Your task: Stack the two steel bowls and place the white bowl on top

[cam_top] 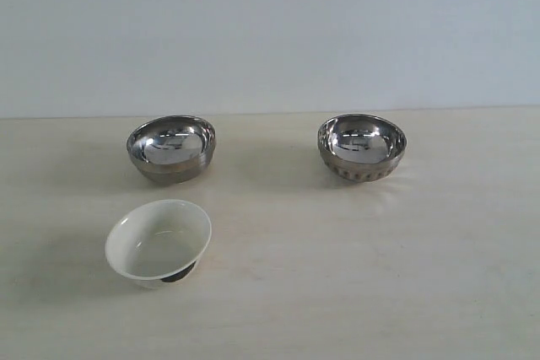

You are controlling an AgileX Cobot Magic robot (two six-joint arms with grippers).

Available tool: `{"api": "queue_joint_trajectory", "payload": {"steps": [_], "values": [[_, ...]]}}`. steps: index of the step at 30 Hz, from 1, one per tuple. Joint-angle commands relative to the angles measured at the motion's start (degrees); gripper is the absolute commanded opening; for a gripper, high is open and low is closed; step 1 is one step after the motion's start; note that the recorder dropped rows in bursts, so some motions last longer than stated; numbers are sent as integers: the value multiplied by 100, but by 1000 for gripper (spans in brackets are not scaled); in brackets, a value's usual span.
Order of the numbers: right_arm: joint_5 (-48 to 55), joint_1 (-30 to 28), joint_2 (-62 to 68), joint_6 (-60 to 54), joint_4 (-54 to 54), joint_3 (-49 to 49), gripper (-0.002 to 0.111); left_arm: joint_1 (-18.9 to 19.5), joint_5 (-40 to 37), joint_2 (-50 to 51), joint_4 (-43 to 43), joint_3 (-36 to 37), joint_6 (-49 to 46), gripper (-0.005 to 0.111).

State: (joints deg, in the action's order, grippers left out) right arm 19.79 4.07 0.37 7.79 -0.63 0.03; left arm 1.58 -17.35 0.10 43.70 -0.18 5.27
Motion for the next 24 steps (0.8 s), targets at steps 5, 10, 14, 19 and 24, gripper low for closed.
{"api": "queue_joint_trajectory", "payload": {"steps": [5, 10, 14, 19, 24], "values": [[-17, -11, -37, -20, -17, -3, 0, -29, 404, -10, 258, 18, 31, 4], [-17, -11, -37, -20, -17, -3, 0, -29, 320, -10, 730, 18, -431, 4], [-17, -11, -37, -20, -17, -3, 0, -29, 433, -10, 1573, 18, -1596, 4], [-17, -11, -37, -20, -17, -3, 0, -29, 982, -10, 2610, -547, -3207, 4], [-17, -11, -37, -20, -17, -3, 0, -29, 880, 398, 2969, -1278, -3477, 4]]}}
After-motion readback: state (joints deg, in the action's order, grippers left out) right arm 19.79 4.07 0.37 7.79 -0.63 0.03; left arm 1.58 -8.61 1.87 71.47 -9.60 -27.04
